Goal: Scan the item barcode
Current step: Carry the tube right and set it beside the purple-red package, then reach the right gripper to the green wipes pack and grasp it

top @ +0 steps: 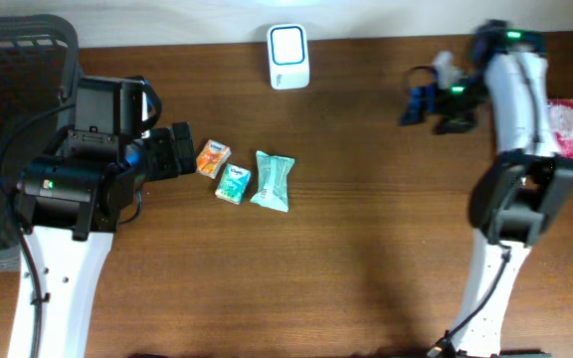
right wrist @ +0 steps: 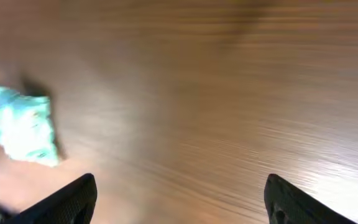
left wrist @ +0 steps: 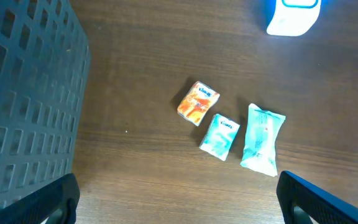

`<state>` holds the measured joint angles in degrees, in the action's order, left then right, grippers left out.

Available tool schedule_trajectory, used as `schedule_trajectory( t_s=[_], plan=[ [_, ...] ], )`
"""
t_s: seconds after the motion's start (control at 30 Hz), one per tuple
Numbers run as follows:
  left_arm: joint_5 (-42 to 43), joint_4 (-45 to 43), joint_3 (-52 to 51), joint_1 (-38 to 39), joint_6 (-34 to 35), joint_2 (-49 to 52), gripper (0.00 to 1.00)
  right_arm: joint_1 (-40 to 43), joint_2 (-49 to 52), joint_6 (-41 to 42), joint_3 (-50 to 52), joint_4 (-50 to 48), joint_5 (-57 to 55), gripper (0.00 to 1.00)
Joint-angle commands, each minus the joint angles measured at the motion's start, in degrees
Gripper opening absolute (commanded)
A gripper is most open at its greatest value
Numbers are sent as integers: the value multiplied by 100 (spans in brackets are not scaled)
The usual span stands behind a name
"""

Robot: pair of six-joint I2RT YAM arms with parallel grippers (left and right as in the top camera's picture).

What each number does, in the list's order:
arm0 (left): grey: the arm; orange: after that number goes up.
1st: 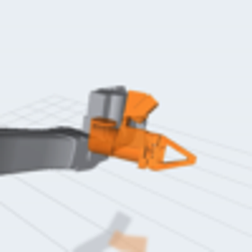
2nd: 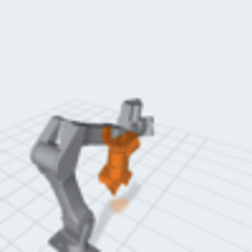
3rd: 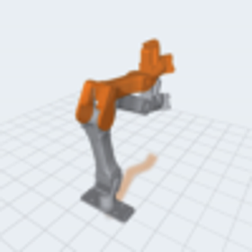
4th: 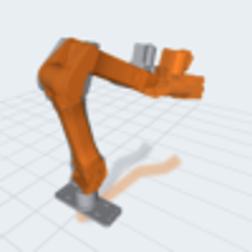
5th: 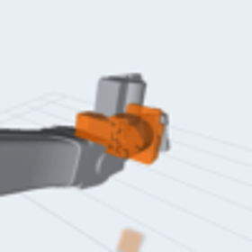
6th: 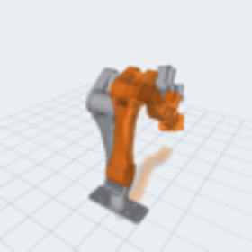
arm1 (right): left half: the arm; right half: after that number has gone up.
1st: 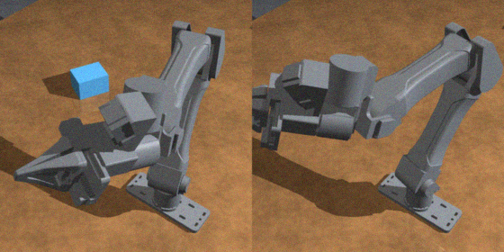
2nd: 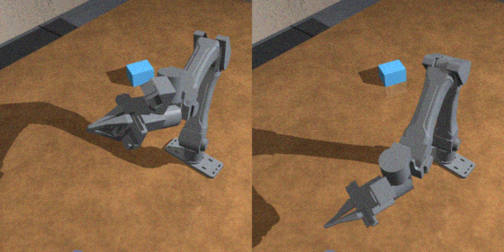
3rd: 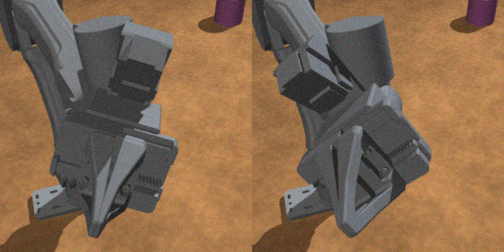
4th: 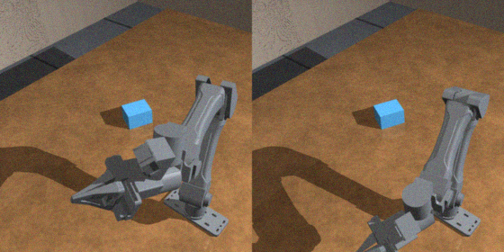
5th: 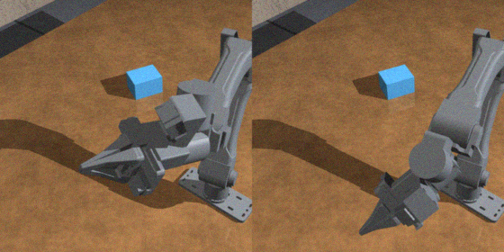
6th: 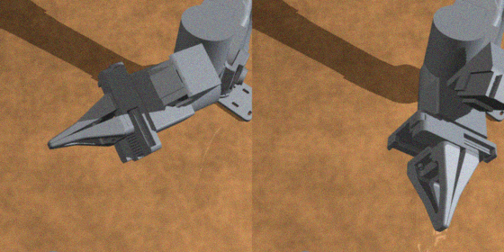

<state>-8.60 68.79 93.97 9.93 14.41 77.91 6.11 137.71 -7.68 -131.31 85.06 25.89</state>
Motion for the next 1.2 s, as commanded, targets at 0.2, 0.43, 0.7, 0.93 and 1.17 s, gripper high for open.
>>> schedule_trajectory(
  t_s=[0.2, 0.43, 0.7, 0.93, 1.17],
  plan=[
    [-24, -9, 46, -26, 33, -9, 99, -2334, -227, 516, 844, -885, 195, 99],
    [-24, -9, 46, -26, 33, -9, 99, -2752, -227, 940, 846, -1012, 216, 99],
    [-24, -11, 46, -26, 33, -9, 99, -2898, -227, 1010, 846, -763, 214, 99],
    [-24, -9, 46, -26, 33, -9, 99, -2898, -227, 1014, 846, -879, 219, 99],
    [-24, -9, 46, -26, 33, -9, 99, -2898, -227, 1012, 846, -1156, 219, 99]
  ],
)
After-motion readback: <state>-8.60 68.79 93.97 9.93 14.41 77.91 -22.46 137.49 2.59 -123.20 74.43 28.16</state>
